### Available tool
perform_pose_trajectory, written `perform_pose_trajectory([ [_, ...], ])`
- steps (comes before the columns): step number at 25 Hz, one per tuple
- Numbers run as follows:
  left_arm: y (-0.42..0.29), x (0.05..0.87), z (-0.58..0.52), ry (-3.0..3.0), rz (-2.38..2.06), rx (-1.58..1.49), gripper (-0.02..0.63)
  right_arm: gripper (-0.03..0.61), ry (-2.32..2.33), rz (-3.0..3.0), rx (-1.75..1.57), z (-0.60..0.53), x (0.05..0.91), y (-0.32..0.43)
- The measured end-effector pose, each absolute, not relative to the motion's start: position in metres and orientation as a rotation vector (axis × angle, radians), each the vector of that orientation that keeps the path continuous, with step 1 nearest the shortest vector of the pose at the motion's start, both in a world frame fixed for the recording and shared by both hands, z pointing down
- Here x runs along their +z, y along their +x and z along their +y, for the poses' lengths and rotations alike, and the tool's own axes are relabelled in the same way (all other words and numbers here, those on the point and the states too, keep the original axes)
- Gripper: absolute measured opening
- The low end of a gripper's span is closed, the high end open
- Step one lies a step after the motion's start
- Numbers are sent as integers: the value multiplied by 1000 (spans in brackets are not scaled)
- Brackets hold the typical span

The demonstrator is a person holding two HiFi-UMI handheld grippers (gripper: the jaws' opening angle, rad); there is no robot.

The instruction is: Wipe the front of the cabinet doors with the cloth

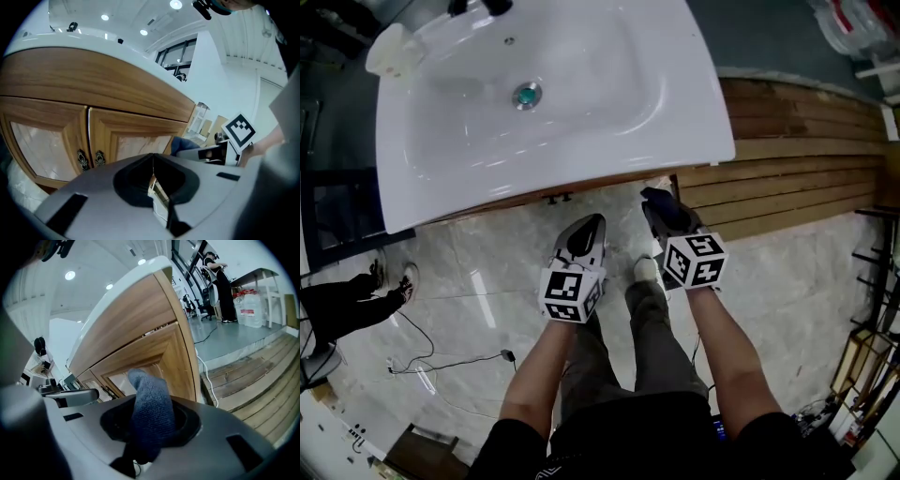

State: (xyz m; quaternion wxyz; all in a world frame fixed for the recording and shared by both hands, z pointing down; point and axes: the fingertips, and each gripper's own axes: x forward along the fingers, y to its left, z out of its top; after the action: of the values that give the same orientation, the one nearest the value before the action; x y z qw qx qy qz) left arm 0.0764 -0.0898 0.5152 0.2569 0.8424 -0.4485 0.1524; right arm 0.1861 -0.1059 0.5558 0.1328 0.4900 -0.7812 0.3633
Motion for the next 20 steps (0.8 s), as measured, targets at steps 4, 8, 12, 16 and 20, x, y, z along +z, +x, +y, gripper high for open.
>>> perform_pose_trajectory([
  [4, 63, 493, -84, 2268, -1237, 397, 8, 108, 1407, -2275, 1037, -99, 530, 177],
  [8, 49, 470, -77, 2255, -1259, 383, 8, 108, 1407, -2281, 1030, -89, 505, 172],
  [12, 42, 453, -69, 2259, -1248, 379, 8, 108, 1411, -2287, 1023, -83, 483, 164],
  [16, 38, 435, -57, 2281, -1226, 375, 8, 108, 1397, -2294, 1017, -69, 465, 155],
  [20, 28, 415, -45, 2296, -1223, 379, 8, 109, 1381, -2311, 1035, -54, 446, 143],
])
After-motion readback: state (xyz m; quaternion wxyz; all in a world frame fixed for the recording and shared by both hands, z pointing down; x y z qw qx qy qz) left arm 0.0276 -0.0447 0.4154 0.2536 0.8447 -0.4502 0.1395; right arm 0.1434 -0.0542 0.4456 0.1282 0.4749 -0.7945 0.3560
